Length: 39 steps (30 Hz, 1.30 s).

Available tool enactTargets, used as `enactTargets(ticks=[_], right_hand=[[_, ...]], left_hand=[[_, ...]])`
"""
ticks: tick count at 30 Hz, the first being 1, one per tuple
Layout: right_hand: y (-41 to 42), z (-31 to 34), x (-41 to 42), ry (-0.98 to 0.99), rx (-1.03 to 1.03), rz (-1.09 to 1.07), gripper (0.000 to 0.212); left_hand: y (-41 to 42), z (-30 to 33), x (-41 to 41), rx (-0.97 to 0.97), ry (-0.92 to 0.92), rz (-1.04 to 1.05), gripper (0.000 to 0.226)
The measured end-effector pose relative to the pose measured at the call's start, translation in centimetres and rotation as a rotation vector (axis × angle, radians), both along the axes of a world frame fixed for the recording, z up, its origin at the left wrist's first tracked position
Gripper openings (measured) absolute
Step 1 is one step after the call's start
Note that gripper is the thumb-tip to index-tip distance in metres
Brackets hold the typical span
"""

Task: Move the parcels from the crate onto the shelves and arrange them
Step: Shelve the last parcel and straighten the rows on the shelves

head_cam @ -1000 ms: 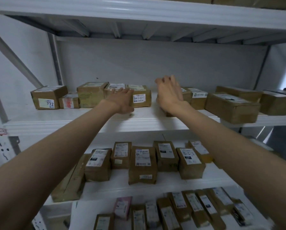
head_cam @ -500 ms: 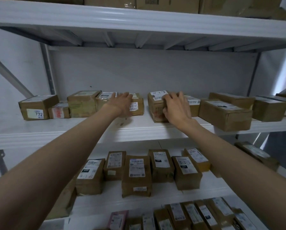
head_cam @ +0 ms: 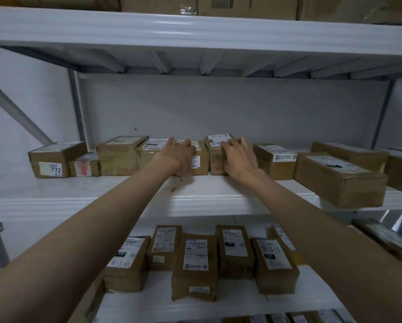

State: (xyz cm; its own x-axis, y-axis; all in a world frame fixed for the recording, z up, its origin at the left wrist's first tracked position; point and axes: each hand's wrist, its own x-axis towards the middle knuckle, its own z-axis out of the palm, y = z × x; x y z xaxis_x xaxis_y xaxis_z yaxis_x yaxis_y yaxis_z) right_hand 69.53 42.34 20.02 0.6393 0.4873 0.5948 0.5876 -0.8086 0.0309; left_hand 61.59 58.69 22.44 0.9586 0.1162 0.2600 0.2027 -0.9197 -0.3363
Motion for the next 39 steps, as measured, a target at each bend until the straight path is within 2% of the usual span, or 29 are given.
enactTargets(ticks=[6, 11, 14, 17, 19, 24, 29, 39], right_hand=[[-1.3, 0.7, -0.5, 0.039, -0.034, 0.051, 0.064], [-3.3, 1.2, -2.5, 0.033, -0.013, 0.029, 0.053], [-5.1, 1.1, -3.8, -0.001, -0.002, -0.03, 0.059], [-7.6, 1.0, -4.9, -0.039, 0.028, -0.075, 0.047], [-9.8, 1.0, -5.9, -0.06, 0.037, -0.115, 0.042], [-17.2, 1.1, -8.1, -0.1, 0.039, -0.294, 0.054], [-24.3, -0.7, -7.0, 0.097, -0.011, -0.513, 0.061], [-25.6, -1.7, 0.7, 0.026, -0.045, -0.292, 0.049]], left_hand=[[-0.2, 0.3, -0.3, -0.037, 0.005, 0.001, 0.068], [-1.2, 0.5, -1.5, -0.082, -0.024, -0.009, 0.064], [-2.9, 0.7, -2.5, -0.137, -0.068, -0.062, 0.068], [-5.4, 1.0, -3.3, -0.171, -0.113, -0.138, 0.069], [-7.3, 1.1, -3.5, -0.166, -0.124, -0.185, 0.069], [-12.9, 0.6, -4.0, -0.178, -0.151, -0.272, 0.059], [-16.8, -0.4, -3.1, -0.207, -0.116, -0.306, 0.066], [-20.4, -1.3, 4.1, -0.225, -0.118, -0.247, 0.072]])
